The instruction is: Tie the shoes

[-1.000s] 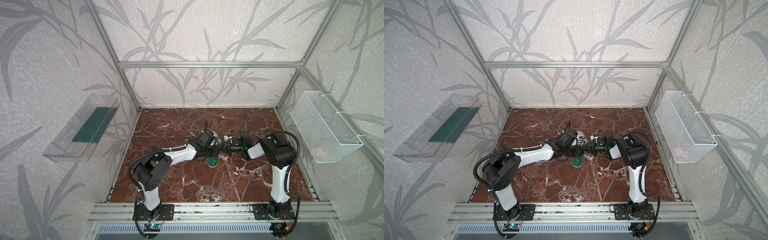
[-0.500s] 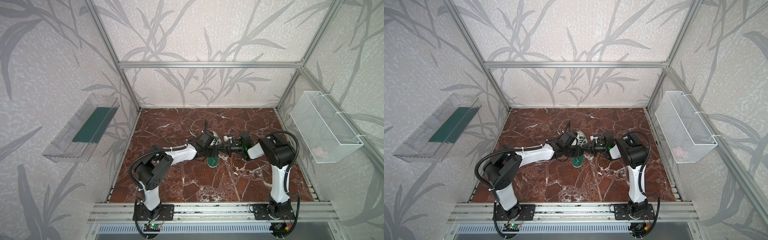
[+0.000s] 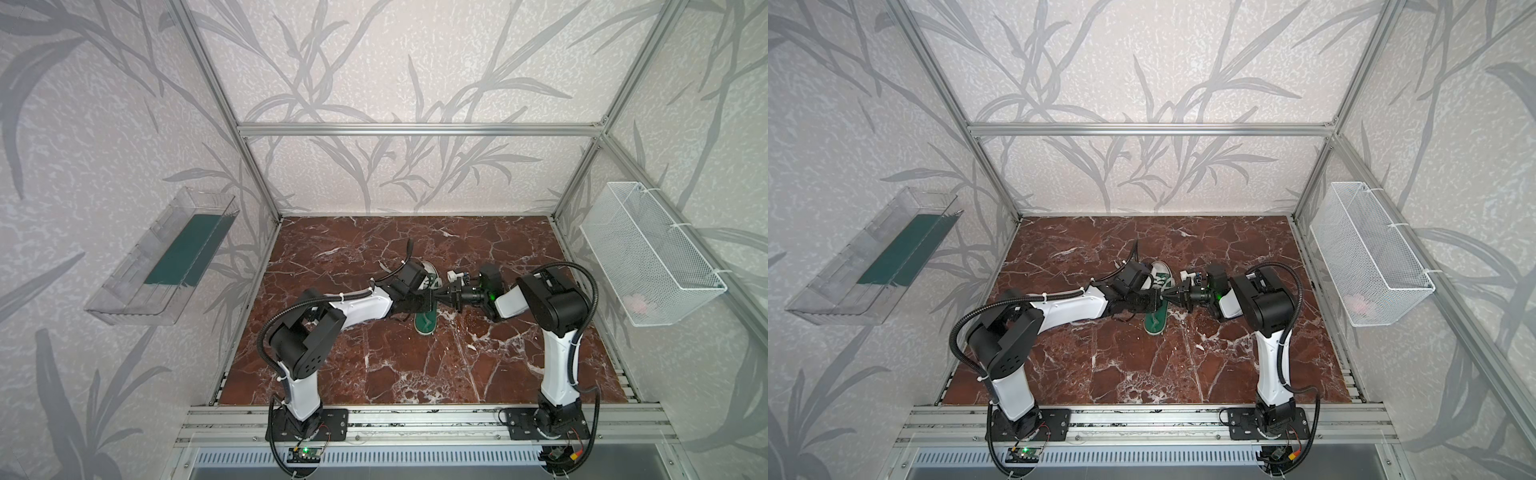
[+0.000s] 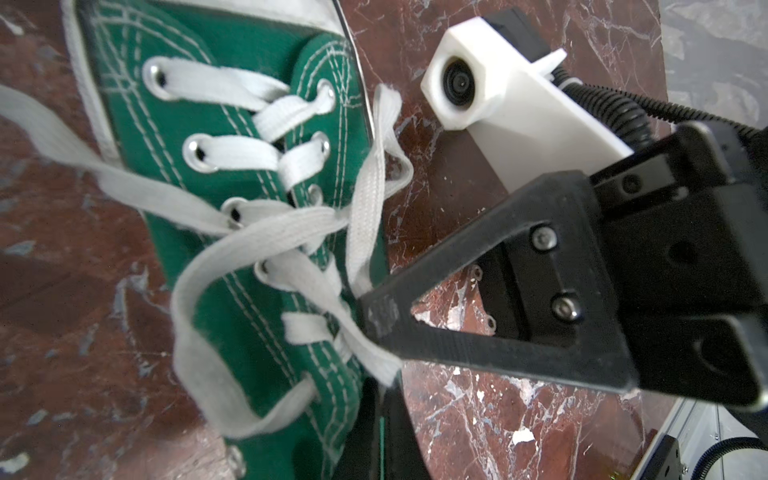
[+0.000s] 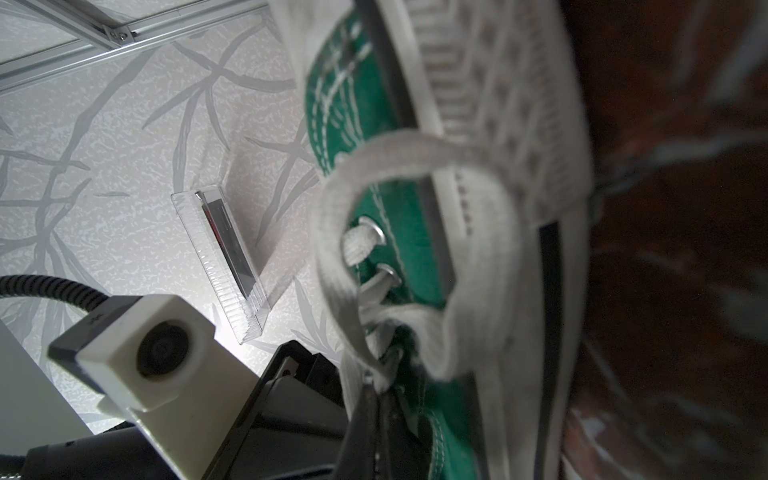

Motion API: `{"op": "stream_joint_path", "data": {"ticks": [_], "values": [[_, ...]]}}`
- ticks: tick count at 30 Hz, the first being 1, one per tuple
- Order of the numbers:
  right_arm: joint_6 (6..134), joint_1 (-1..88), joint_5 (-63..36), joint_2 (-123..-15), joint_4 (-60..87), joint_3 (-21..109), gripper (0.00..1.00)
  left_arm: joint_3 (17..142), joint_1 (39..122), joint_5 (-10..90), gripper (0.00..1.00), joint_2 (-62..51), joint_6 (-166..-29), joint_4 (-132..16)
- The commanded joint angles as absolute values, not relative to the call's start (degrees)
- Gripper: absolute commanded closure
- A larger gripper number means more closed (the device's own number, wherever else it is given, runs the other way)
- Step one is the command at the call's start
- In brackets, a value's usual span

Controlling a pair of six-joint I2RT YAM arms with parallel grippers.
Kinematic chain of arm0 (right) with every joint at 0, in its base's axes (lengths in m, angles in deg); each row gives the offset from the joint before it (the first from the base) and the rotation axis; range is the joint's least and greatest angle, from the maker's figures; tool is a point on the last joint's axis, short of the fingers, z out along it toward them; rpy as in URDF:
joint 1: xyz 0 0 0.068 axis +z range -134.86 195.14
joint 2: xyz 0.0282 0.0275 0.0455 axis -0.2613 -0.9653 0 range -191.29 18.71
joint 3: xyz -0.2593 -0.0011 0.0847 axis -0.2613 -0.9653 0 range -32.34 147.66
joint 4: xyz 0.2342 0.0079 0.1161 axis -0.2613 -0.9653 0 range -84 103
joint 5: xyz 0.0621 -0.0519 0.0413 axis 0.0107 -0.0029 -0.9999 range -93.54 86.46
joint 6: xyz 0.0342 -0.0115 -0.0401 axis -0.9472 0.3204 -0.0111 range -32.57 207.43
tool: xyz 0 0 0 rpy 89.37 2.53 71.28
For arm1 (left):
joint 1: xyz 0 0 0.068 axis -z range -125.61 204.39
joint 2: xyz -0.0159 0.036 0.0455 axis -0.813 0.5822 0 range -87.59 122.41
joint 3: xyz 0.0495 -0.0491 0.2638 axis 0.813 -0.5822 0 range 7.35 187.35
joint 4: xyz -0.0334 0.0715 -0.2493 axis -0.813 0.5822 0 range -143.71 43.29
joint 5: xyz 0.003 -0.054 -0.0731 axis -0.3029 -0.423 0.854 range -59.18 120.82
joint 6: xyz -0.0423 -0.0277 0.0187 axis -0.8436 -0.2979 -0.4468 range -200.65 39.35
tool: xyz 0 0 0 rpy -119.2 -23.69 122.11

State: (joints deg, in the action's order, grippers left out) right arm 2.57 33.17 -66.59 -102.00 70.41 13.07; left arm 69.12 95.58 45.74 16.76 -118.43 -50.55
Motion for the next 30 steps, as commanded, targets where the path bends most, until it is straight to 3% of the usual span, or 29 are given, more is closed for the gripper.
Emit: {"op": "stream_joint_path", "data": {"ticks": [1,30], "values": [[2.1,33.4,-67.1,-102.7,72.6,12.4,0.82,69.6,95.4,45.0,1.0,16.6,-118.9,-50.3],[1.7,30.8,-66.5,-95.8,75.8,4.9,0.65,67.7,95.9,44.4,1.0,7.5,-118.2,-44.3]]}}
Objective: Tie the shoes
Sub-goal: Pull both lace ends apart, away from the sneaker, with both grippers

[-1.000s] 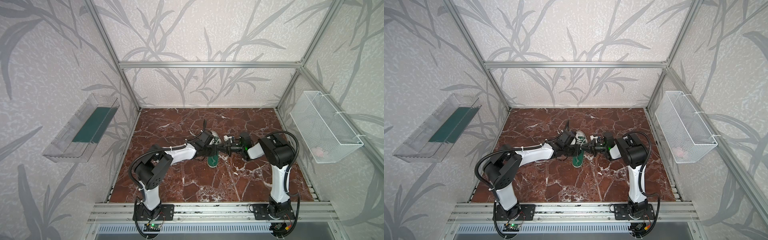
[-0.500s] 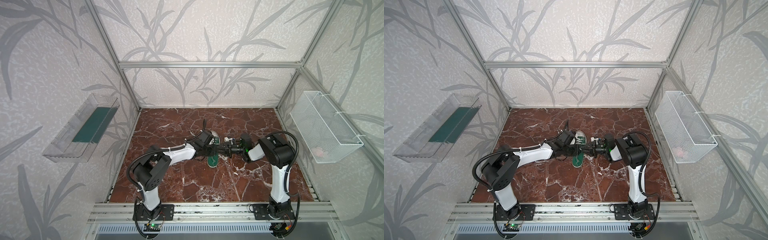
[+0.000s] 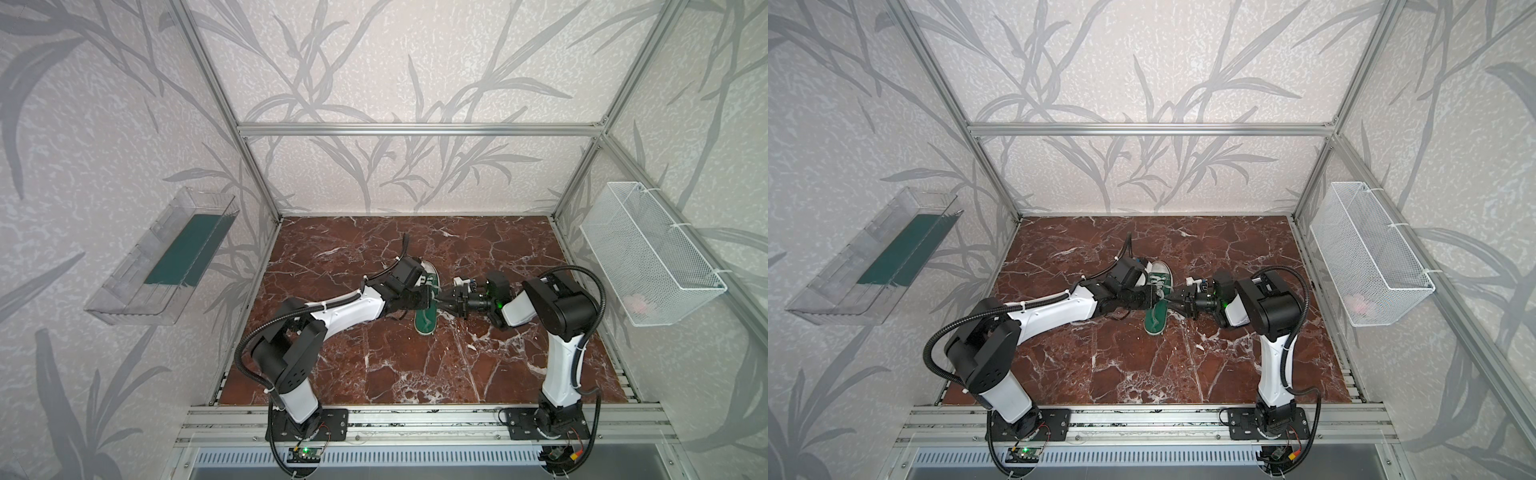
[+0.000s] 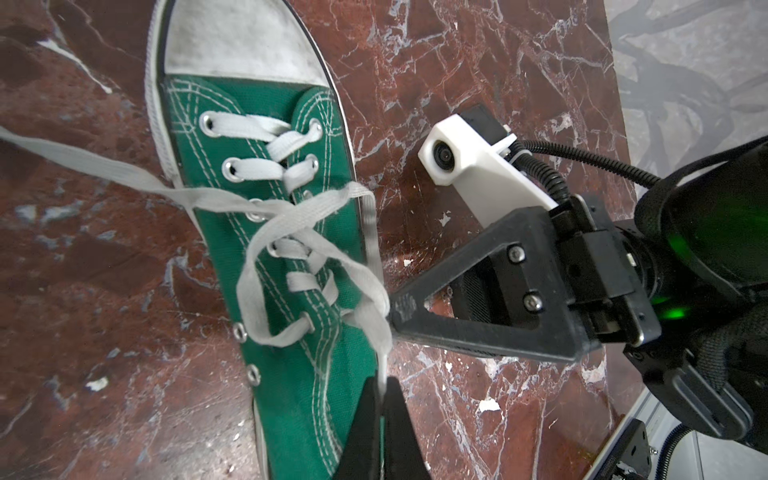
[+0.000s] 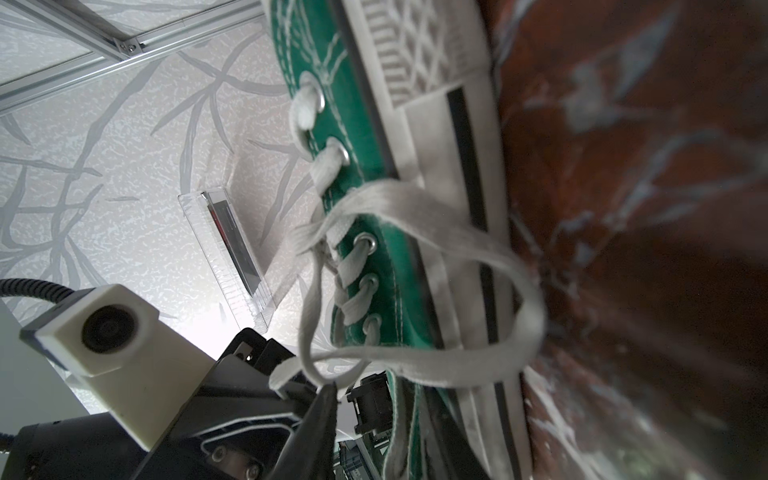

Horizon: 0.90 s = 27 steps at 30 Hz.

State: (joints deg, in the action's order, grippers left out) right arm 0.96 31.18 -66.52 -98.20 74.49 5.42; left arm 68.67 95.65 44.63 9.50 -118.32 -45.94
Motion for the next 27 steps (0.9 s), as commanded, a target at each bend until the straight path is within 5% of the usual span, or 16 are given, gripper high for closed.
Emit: {"op": "stream_joint_path", "data": {"ticks": [1,9,17,27], "values": [[1.9,30.7,-66.6,-95.4,75.8,4.8,0.64,67.6,95.9,44.1,1.0,7.2,-118.3,-44.0],[11.4,29.1,-64.9,-89.2,69.8,3.9,0.63,72.8,95.8,44.1,1.0,4.4,-116.9,-39.6],[49.9,29.8,-54.7,-74.2,18.6,14.7,0.61,81.5,94.6,43.4,1.0,5.8,-113.3,-36.2],[69.5,33.9,-43.6,-67.5,23.5,14.7,0.61,88.3,92.3,45.9,1.0,7.8,-112.6,-34.9]]}}
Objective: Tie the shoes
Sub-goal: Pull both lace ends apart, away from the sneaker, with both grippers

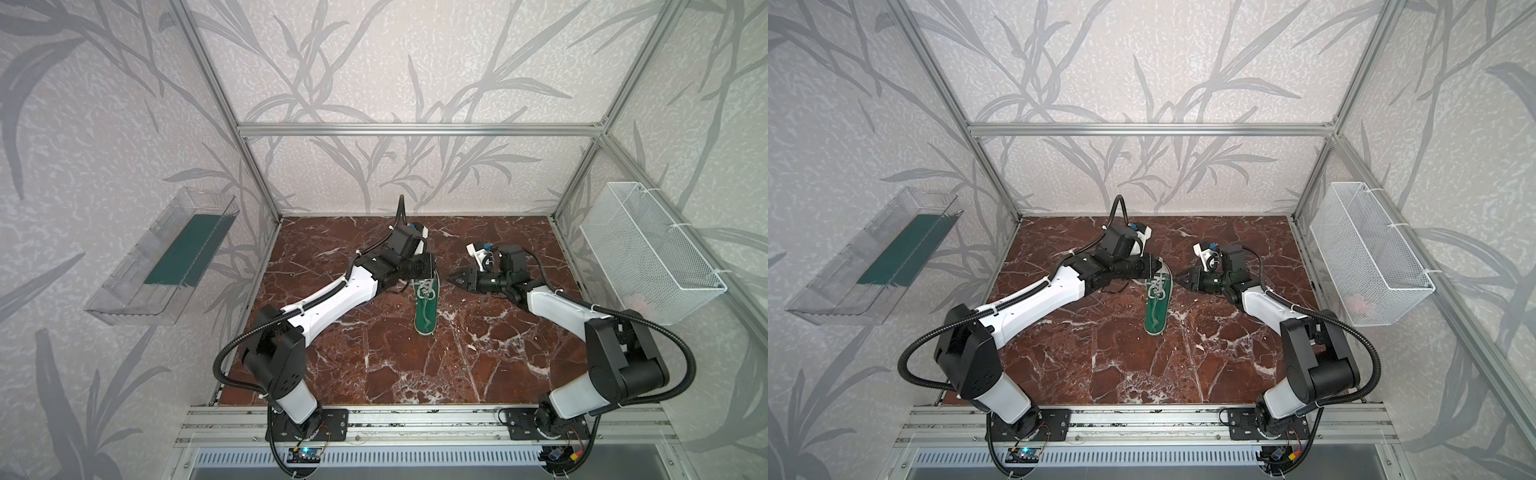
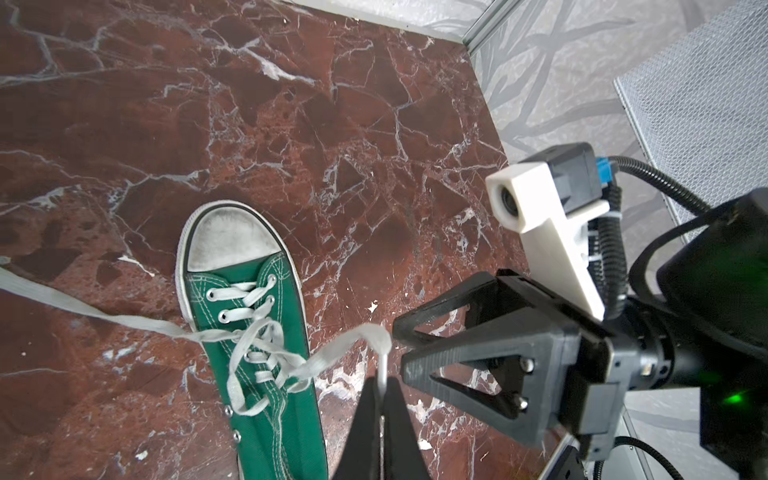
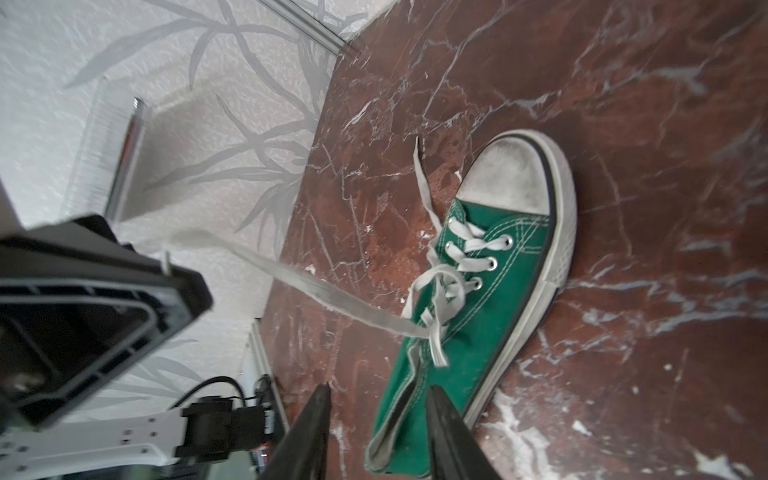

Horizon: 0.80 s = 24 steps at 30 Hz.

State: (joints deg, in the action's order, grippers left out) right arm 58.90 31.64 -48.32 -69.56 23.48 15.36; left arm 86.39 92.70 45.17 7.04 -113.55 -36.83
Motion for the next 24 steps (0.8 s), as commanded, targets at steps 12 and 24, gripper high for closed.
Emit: {"op": "stream_joint_path", "data": {"ticks": [12,24], "values": [[72.1,38.2,-41.7,-76.9,25.2,23.7,0.61,91.5,91.5,46.8,1.0,7.8,-112.4,-33.5],[69.7,38.4,-40.1,-81.2,21.0,28.8,0.92,89.7,90.9,46.9,0.99,7.2,-112.6,-33.7]]}}
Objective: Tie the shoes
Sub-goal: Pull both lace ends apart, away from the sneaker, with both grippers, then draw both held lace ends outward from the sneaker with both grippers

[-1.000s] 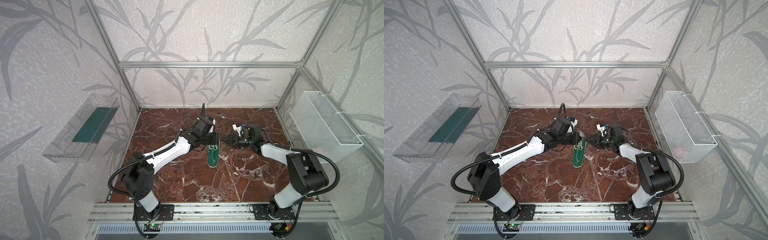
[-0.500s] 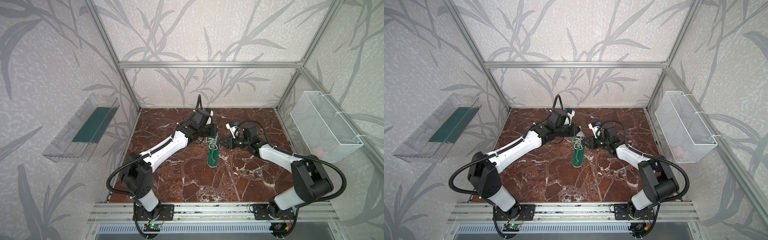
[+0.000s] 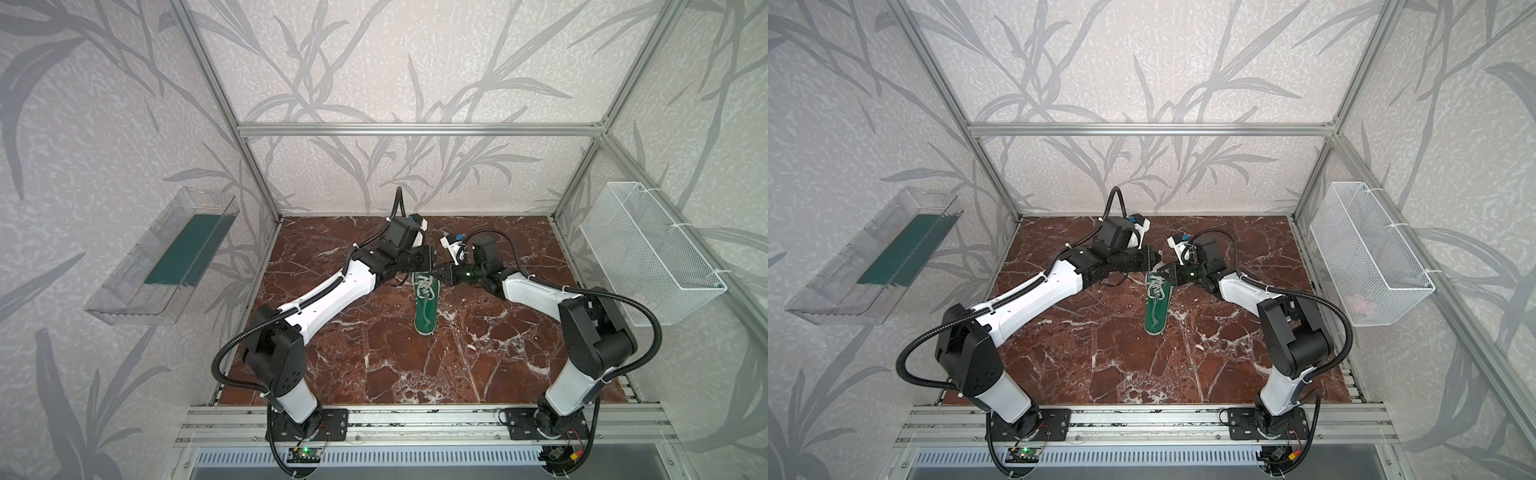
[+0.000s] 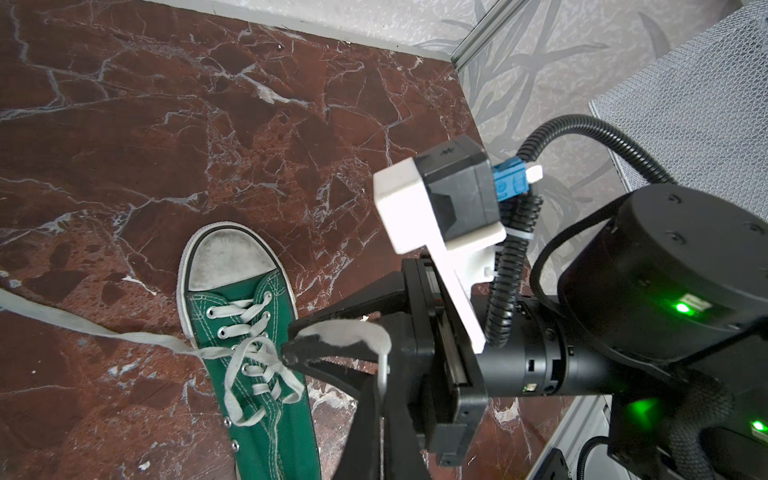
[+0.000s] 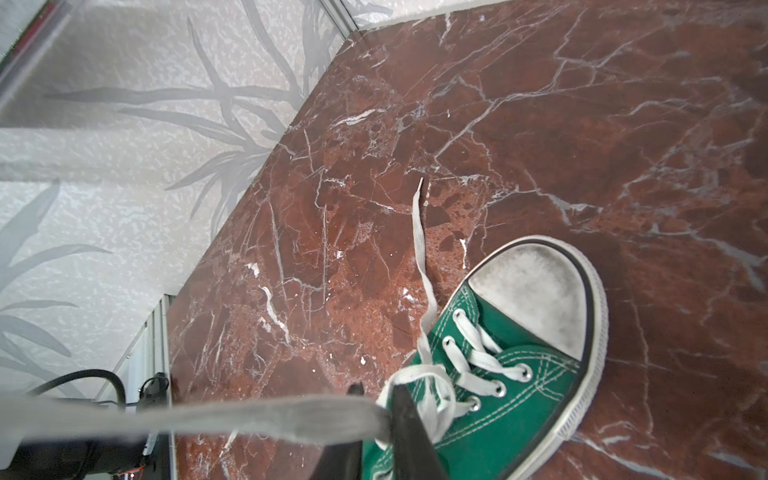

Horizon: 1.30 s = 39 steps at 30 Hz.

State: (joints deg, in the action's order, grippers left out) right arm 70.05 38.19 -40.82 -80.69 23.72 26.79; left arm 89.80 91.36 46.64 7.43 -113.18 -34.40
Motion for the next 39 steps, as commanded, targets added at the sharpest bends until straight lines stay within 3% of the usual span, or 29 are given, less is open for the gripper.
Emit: {"op": "stream_joint_path", "data": {"ticks": [1,4,7,15,19,22,26,39], "values": [[69.9,38.4,-40.3,-81.2,20.3,28.9,0.93,89.4,90.6,47.0,0.98,7.2,-112.8,-33.8],[69.8,38.4,-40.5,-80.6,20.6,27.9,0.97,88.0,89.7,46.3,0.77,6.8,-112.9,-34.2],[69.9,38.3,-39.7,-79.5,21.8,26.3,1.0,86.6,87.9,46.3,0.64,6.7,-113.0,-34.2],[69.8,38.2,-39.7,-79.4,21.7,25.5,1.0,79.4,82.2,42.4,0.51,6.4,-115.0,-34.3],[69.6,38.2,-39.8,-79.4,22.0,25.3,1.0,76.4,80.5,41.3,0.49,8.6,-115.8,-35.3],[69.5,38.2,-39.9,-79.4,21.7,25.5,1.0,76.8,79.4,47.0,0.49,12.7,-119.0,-36.2],[69.7,38.2,-39.8,-79.4,21.5,25.4,1.0,74.1,79.0,55.0,0.49,16.7,-128.0,-46.4],[69.7,38.2,-39.8,-77.6,20.8,25.6,1.0,69.3,78.9,61.0,0.51,22.1,-142.2,-65.3]]}}
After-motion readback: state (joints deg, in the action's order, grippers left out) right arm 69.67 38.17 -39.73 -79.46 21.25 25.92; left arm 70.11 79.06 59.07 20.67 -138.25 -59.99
